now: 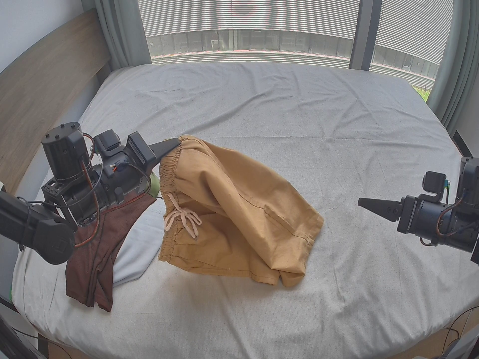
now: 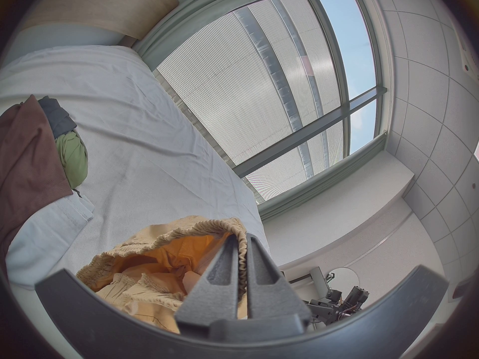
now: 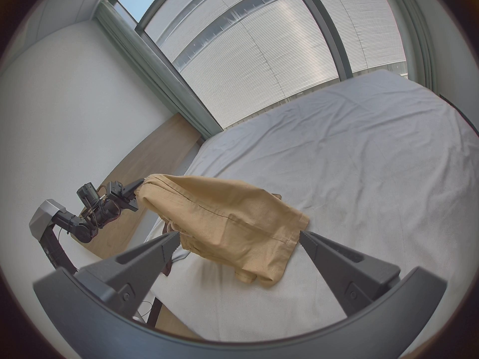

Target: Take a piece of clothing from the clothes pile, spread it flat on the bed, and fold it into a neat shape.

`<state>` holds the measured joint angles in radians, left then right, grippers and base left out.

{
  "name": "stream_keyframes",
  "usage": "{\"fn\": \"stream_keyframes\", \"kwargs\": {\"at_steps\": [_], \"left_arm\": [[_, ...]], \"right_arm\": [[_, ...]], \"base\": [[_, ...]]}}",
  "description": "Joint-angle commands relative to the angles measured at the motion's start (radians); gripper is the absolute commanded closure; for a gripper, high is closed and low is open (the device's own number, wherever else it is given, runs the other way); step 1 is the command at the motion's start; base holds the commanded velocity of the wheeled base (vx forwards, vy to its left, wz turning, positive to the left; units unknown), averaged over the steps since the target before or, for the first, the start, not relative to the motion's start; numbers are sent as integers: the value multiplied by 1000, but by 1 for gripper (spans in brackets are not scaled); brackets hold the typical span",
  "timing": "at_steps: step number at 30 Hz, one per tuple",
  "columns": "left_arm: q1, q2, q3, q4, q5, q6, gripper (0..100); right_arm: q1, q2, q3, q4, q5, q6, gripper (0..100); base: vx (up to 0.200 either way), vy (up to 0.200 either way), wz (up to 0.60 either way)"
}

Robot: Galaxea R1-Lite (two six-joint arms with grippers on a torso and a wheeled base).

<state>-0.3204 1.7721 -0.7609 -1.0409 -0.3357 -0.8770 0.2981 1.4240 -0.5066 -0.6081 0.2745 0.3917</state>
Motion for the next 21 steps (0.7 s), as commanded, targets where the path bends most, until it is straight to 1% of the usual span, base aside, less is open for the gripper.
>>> {"fn": "stream_keyframes", "kwargs": {"at_steps": [1,4,5,7,11,15,16,18,19,21], "left_arm": [[11,3,2,-1,0,0,100],[12,4,2,-1,0,0,100],[12,4,2,-1,0,1,100],[12,4,2,-1,0,1,100],[12,6,2,-1,0,0,100],[12,16,2,-1,0,1,100],[12,16,2,-1,0,1,100],[12,18,2,-1,0,1,100],[12,16,2,-1,0,1,100],[12,16,2,-1,0,1,100]], "right_arm": [[0,84,-6,-4,11,19,0],[0,111,-3,-29,15,21,0],[0,145,3,-68,17,24,0],[0,173,5,-93,17,33,0],[0,269,10,-185,17,72,0],[0,351,20,-259,20,78,0],[0,351,20,-259,20,78,0],[-8,424,28,-318,35,78,0],[-10,431,30,-325,38,78,0],[-11,481,30,-381,49,87,0]], "base": [[0,0,0],[0,0,0],[0,0,0],[0,0,0],[0,0,0],[0,0,0],[0,0,0],[0,0,0],[0,0,0],[0,0,0]]}}
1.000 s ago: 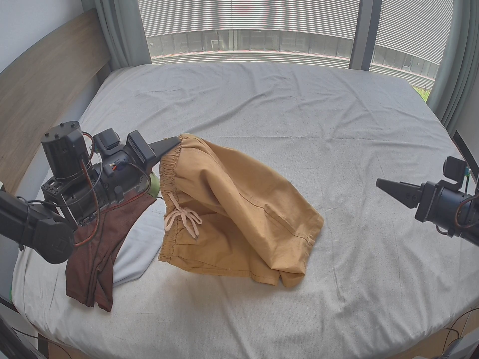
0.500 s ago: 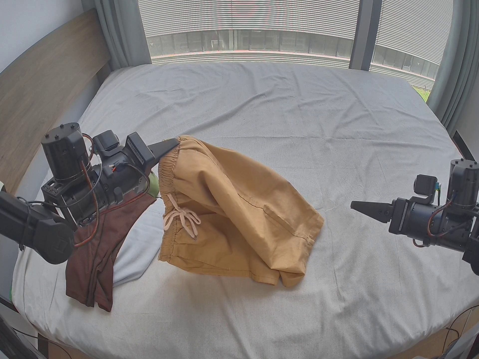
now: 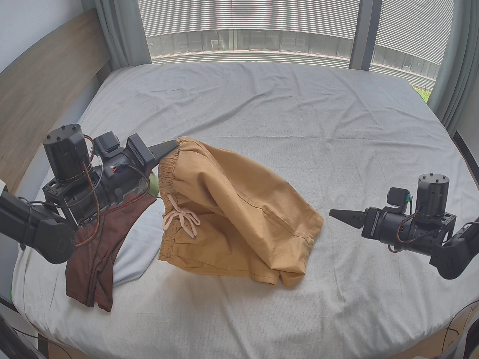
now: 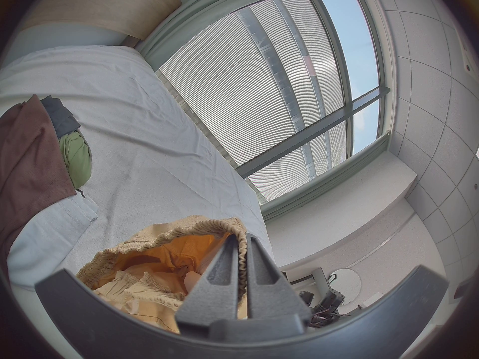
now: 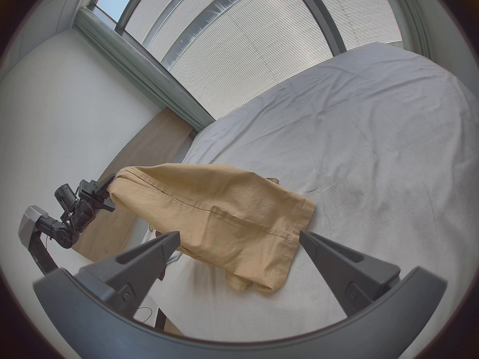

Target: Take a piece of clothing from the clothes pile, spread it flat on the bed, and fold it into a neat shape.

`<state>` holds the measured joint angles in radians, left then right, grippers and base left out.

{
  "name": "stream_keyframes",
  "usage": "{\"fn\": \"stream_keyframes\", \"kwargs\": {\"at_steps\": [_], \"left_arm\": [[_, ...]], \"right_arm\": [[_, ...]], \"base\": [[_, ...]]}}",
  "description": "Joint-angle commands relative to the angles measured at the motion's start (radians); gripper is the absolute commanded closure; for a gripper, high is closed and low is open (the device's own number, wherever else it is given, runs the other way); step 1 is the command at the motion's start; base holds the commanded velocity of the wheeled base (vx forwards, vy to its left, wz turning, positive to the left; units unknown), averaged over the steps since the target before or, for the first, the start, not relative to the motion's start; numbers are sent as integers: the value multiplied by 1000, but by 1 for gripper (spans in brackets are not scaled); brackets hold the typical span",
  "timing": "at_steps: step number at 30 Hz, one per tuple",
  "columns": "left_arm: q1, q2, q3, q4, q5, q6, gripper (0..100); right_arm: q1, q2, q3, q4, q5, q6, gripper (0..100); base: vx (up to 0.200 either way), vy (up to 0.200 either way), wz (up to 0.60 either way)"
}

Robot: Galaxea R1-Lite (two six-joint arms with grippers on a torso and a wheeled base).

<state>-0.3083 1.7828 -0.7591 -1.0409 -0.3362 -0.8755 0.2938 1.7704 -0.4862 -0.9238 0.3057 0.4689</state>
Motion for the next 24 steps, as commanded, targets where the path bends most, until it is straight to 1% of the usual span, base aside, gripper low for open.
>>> {"fn": "stream_keyframes", "kwargs": {"at_steps": [1,2,4,12,16,19,22,24], "left_arm": [[0,6,0,-1,0,0,100],[0,6,0,-1,0,0,100],[0,6,1,-1,0,0,100],[15,7,4,-1,0,23,100],[31,12,0,-1,-1,23,100],[37,14,-2,-1,-3,23,100],[37,14,0,-1,-3,23,100],[35,12,0,-1,-3,23,100]], "right_arm": [[-7,135,9,-66,18,10,0],[1,162,9,-93,18,34,0],[2,187,9,-113,18,54,0],[2,313,3,-207,19,69,0],[7,337,-3,-219,21,106,0],[22,365,-8,-219,30,119,0],[25,406,-19,-225,42,122,0],[25,460,-52,-227,46,148,0]], "base": [[0,0,0],[0,0,0],[0,0,0],[0,0,0],[0,0,0],[0,0,0],[0,0,0],[0,0,0]]}}
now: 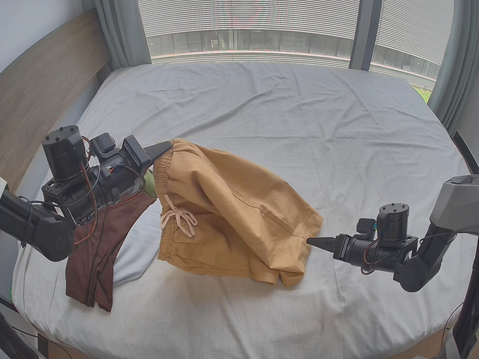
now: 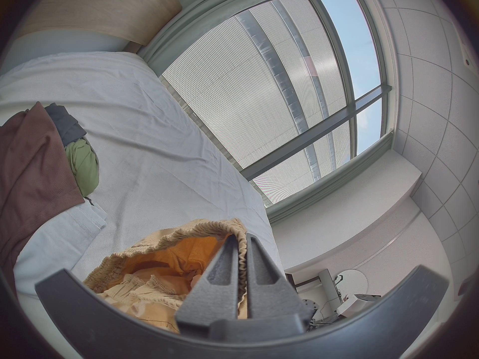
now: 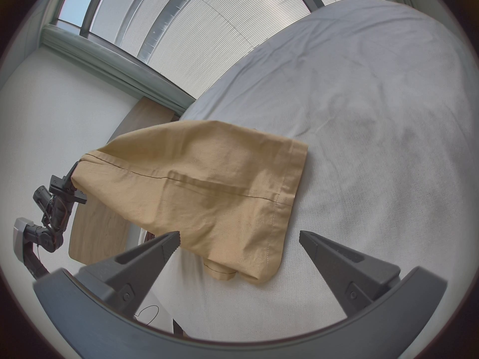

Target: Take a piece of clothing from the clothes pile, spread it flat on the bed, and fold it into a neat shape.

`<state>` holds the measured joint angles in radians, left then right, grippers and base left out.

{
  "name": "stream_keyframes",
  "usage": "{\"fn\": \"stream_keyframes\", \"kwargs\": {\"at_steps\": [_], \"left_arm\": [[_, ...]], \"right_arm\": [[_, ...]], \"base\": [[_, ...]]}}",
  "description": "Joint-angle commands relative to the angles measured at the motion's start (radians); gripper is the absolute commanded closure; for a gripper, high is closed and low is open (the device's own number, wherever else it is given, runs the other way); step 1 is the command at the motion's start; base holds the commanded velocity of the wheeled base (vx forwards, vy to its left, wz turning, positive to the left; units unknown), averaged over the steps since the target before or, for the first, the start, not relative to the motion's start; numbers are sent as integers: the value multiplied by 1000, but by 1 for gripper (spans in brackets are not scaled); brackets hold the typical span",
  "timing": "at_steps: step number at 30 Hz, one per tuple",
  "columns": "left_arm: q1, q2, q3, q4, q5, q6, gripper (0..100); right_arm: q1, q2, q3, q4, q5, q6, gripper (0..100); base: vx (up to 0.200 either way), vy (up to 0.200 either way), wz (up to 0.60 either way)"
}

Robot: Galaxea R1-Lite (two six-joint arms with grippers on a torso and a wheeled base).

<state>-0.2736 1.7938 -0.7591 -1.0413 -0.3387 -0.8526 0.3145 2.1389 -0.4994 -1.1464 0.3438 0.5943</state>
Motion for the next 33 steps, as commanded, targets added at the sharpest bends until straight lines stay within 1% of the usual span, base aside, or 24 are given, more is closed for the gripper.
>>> {"fn": "stream_keyframes", "kwargs": {"at_steps": [1,4,14,18,22,25,26,33], "left_arm": [[1,1,0,0,0,0,100],[1,-2,0,-2,0,0,100],[-1,4,3,-19,-2,0,100],[-1,7,3,-19,-2,0,100],[-2,19,4,-22,1,0,100],[-2,21,4,-28,0,0,100],[-4,22,4,-31,0,0,100],[-6,42,6,-49,3,0,100]], "right_arm": [[5,102,-48,-4,7,29,0],[5,130,-76,-3,7,42,0],[2,242,-185,8,6,44,0],[3,257,-217,8,12,45,0],[5,285,-275,5,18,65,0],[6,286,-286,5,18,76,0],[14,285,-289,-4,20,110,0],[12,285,-283,-82,41,127,0]], "base": [[0,0,0],[0,0,0],[0,0,0],[0,0,0],[0,0,0],[0,0,0],[0,0,0],[0,0,0]]}}
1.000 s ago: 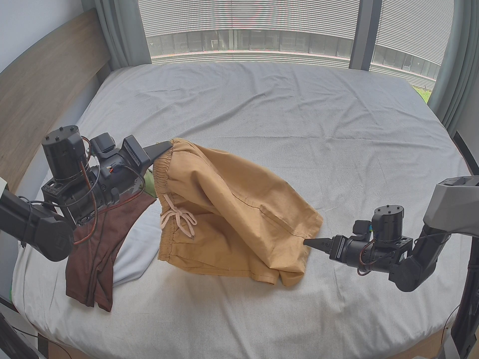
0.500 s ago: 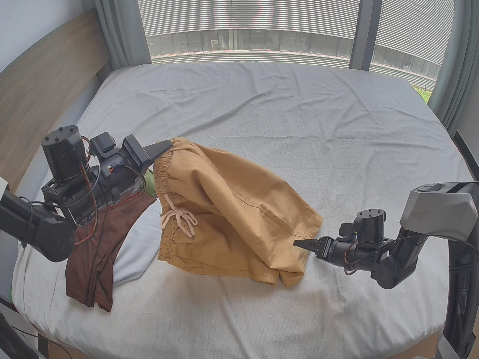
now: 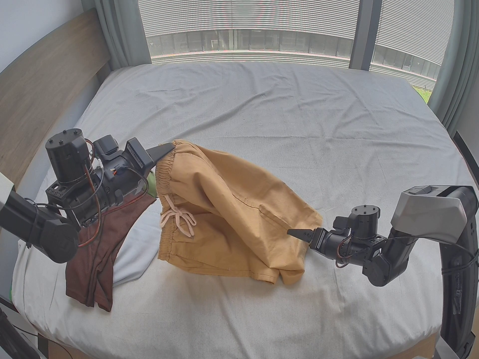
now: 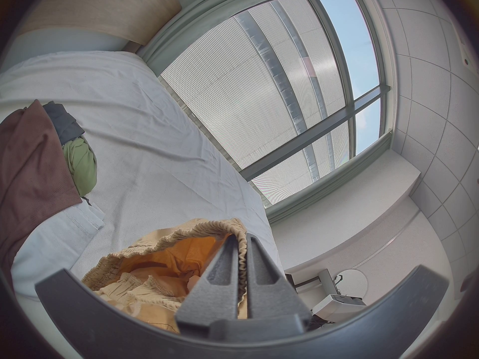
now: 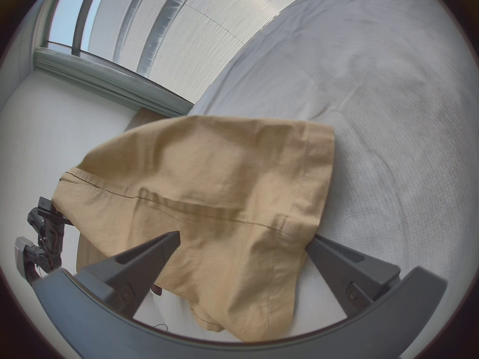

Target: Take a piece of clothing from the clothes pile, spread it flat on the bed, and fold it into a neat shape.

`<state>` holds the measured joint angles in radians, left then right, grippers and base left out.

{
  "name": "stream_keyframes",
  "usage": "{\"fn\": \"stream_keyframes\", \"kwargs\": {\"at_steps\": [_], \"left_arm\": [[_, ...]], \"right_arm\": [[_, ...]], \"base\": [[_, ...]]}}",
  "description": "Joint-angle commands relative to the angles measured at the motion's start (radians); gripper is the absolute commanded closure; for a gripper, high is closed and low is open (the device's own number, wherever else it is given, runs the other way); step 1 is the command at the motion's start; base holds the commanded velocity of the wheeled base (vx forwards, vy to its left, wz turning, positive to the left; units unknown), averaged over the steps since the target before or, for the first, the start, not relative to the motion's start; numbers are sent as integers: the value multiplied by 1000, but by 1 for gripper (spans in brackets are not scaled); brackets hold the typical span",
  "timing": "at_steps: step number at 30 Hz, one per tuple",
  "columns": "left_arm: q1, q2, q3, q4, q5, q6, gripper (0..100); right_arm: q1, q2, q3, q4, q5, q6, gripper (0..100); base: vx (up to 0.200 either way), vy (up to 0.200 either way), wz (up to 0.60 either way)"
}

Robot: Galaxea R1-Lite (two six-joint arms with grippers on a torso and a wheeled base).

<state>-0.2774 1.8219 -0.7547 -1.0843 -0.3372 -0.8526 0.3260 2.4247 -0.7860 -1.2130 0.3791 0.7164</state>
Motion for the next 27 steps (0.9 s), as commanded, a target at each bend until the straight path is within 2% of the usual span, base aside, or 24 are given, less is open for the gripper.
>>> {"fn": "stream_keyframes", "kwargs": {"at_steps": [1,12,27], "left_arm": [[0,14,1,-8,1,0,100],[0,16,0,-8,0,0,100],[0,14,0,-9,-2,0,100]], "right_arm": [[1,-4,17,-46,6,23,0],[-7,-39,172,-250,40,43,0],[-15,77,62,-290,63,41,0]], "base": [[0,0,0],[0,0,0],[0,0,0]]}}
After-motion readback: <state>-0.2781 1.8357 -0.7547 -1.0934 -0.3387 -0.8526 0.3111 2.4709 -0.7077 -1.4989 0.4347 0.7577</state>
